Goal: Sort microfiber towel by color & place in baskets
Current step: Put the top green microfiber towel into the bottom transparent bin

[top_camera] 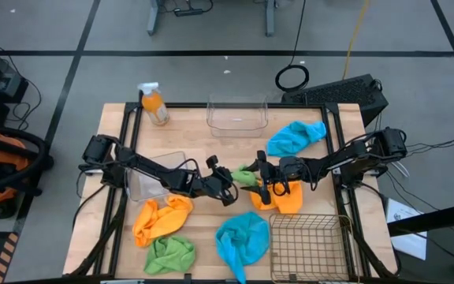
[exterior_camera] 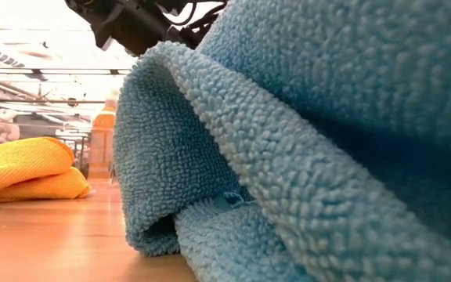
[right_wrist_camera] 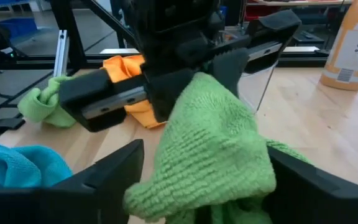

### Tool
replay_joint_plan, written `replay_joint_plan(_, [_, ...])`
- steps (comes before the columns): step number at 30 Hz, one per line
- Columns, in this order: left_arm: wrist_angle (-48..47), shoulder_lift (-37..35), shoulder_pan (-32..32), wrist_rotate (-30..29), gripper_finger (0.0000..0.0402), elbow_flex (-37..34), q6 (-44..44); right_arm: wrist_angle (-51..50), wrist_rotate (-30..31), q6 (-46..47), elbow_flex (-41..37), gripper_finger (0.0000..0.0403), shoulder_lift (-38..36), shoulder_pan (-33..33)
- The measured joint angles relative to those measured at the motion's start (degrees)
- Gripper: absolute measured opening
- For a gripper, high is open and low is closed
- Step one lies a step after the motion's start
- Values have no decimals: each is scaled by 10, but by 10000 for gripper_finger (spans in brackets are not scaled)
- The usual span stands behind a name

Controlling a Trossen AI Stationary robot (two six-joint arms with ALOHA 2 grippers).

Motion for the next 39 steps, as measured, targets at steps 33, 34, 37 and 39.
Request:
replay_joint_plan(33, [-126,-50,-114,66,201,1,-32,-21,168,-112,1,26,-20,2])
replay_joint_plan(34, [-139,-53,-124,53,198,1,-22,-28,165,-112,1,25,-26,4])
replay_joint_plan(37, [-182,-75,-154,-6,183,1,-3,-45,142,-112,1,24,-48,9])
replay_joint_plan(39, [-205,-95,-175,-42,170,1,1,-73,118,-116,0,24,-74,14])
